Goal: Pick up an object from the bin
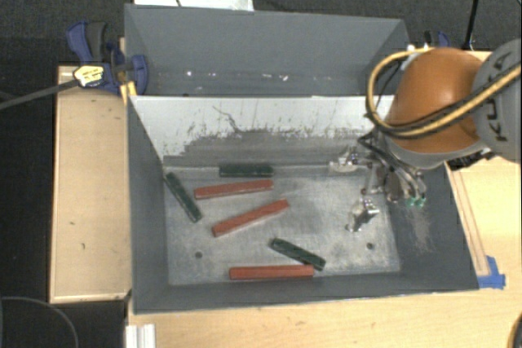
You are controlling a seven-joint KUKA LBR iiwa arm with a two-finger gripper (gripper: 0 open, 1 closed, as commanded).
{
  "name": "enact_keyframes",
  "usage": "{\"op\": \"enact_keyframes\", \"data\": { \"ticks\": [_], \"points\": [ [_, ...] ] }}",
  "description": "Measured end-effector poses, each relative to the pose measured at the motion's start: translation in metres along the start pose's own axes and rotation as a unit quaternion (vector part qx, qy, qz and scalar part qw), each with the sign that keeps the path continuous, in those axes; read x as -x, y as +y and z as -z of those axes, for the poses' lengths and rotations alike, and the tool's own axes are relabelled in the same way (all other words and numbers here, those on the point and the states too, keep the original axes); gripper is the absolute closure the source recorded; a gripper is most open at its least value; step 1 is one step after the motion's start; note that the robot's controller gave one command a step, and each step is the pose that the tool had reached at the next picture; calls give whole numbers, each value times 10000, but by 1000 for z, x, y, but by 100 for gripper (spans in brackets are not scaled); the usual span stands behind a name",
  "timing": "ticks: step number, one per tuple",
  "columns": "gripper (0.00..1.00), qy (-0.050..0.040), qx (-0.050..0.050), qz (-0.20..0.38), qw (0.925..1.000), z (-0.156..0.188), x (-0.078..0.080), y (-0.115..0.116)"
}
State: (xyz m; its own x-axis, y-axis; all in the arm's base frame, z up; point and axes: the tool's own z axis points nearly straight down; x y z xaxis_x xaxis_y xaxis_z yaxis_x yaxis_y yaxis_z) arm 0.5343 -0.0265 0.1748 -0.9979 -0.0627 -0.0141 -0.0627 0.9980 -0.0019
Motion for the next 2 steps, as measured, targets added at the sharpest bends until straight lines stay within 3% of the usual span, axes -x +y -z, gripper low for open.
{"op": "enact_keyframes", "data": {
  "ticks": [1,2],
  "points": [
    [0,38,12,173,9998,-69,-12,37],
    [0,67,-18,-263,9996,-95,-20,55]
  ]
}}
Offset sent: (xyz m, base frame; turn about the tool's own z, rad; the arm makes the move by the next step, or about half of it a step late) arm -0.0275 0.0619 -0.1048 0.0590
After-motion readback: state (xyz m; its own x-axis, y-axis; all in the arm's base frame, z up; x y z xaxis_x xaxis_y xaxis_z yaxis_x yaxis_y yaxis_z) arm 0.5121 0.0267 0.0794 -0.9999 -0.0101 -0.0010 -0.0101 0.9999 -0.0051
